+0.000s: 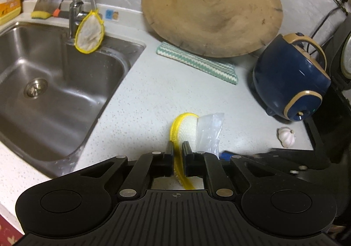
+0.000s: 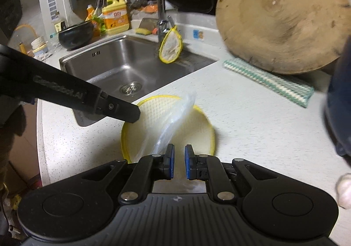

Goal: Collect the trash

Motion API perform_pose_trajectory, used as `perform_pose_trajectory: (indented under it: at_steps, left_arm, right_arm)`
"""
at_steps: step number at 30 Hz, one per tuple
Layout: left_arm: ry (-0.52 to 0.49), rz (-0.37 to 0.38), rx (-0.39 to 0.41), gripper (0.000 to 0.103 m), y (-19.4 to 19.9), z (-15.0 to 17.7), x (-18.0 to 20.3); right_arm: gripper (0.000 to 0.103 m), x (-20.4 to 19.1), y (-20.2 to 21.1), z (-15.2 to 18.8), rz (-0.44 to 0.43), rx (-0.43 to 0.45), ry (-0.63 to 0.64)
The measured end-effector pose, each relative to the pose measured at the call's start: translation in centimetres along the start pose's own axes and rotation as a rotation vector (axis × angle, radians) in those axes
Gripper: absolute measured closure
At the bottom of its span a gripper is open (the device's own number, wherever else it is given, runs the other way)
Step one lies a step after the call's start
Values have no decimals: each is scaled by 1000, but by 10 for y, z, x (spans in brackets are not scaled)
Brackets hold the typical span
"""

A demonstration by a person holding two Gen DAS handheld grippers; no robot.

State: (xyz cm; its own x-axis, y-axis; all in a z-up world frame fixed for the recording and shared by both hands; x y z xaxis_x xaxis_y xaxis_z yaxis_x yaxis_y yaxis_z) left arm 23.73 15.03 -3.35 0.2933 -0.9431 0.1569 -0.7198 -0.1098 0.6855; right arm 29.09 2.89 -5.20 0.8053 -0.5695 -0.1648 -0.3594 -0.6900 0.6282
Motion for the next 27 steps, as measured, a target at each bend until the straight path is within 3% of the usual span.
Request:
perform_pose_trajectory:
  at_steps: [2,6,11,17,24,27]
  left_arm:
    - [-14,-11,7,92,2,-1,1]
    - [-26,-27,32,93,4,-2,3]
    - [-54,-32,37,93,4,0,6]
    - [-82,-23,38,93,7,4,11]
    - [-92,2,31,93,13,14,11]
    - [-90,7,32,93,16,19,10]
  right_arm:
    - [88,1,16,5,38,27,23]
    - [45,2,44,21,78,44,26]
    - [43,-2,57,46,82,6,4]
    - [38,-1,42,69,124,-62,-70]
    - [37,9,45,74,199,-9,-121]
    - [37,15,53,67,192,32,-174]
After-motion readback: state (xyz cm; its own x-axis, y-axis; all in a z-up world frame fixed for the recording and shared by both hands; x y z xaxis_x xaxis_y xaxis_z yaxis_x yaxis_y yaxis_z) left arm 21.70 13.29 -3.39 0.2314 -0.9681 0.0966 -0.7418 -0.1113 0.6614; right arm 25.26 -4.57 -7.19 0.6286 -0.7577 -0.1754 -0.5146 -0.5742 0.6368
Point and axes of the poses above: each gripper's, at about its wrist camera, not at the fingertips, and y roughly against the way its jaws point, x to its right, z to its underside, the point moved 2 cm from there along -y, roughly the way its jaws point, and after that the axes turned 11 degrees about -y, right-handed, at the moved point
